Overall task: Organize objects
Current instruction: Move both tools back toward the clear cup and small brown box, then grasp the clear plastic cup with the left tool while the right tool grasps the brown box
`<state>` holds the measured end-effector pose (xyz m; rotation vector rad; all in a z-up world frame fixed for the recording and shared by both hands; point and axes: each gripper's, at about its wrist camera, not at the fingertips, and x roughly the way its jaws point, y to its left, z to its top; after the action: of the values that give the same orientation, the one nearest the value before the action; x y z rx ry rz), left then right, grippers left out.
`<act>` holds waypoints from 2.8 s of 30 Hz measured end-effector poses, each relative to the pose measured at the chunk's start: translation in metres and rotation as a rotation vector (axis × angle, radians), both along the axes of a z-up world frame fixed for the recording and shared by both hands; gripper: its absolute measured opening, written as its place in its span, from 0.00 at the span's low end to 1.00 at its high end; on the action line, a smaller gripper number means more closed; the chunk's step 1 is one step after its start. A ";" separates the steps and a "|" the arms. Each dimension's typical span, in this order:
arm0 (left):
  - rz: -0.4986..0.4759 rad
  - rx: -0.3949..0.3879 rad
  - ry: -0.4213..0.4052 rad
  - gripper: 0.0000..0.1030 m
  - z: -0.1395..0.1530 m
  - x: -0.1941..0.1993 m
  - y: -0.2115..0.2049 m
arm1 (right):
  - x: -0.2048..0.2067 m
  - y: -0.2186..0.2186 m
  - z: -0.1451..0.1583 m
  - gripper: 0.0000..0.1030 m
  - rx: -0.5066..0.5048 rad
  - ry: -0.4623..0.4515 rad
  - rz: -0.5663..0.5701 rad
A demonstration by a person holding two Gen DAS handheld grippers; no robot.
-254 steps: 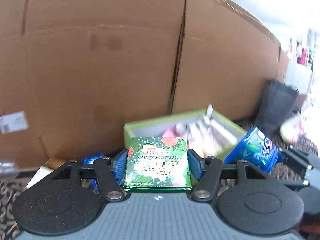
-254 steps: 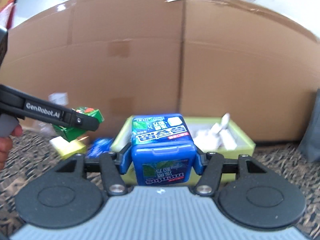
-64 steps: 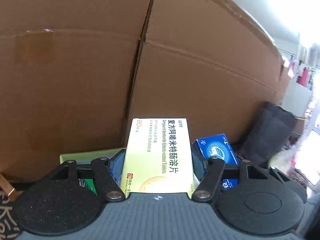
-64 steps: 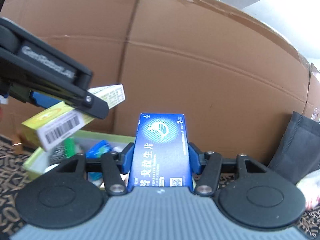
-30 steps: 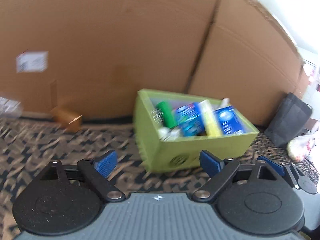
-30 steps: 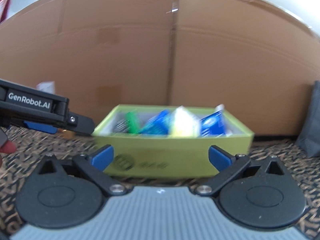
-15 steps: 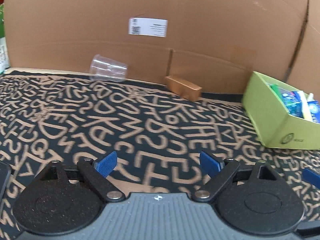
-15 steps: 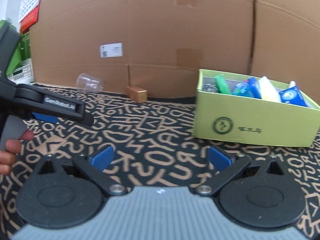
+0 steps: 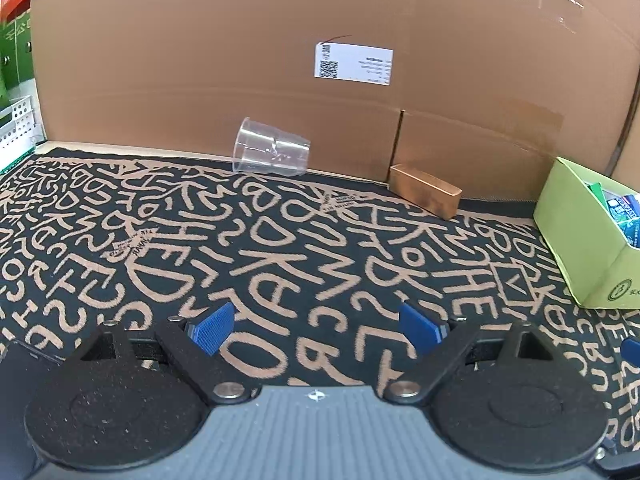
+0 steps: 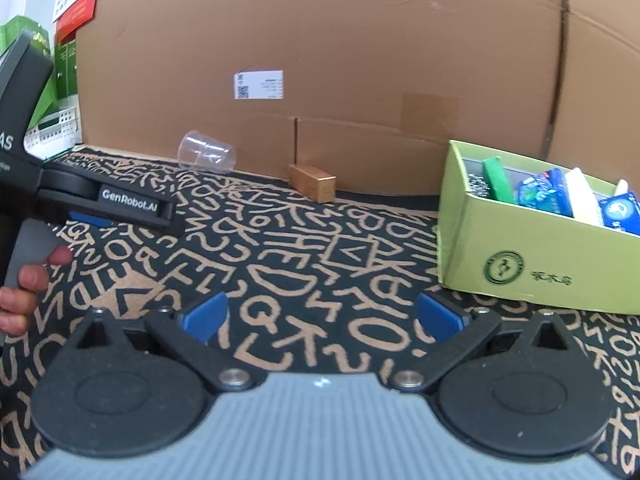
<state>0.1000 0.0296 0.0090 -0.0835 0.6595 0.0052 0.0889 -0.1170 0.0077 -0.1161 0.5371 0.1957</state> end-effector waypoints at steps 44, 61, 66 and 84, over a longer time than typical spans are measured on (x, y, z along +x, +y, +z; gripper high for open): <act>-0.280 -0.092 -0.063 0.11 0.017 0.101 0.038 | 0.142 0.004 -0.018 0.23 -0.054 0.000 0.062; -0.316 -0.061 -0.063 0.65 0.014 -0.016 0.019 | -0.063 -0.067 0.001 0.23 0.052 0.023 -0.067; -0.083 0.020 -0.167 0.80 0.024 0.028 0.028 | -0.057 -0.064 0.000 0.24 0.092 0.001 -0.062; 0.173 0.041 -0.055 0.50 -0.009 0.173 0.049 | -0.044 -0.066 -0.011 0.44 0.099 0.047 -0.086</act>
<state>0.2730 0.0783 0.0005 -0.1010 0.5957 0.1823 0.0448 -0.1834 -0.0028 0.0076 0.5774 0.1407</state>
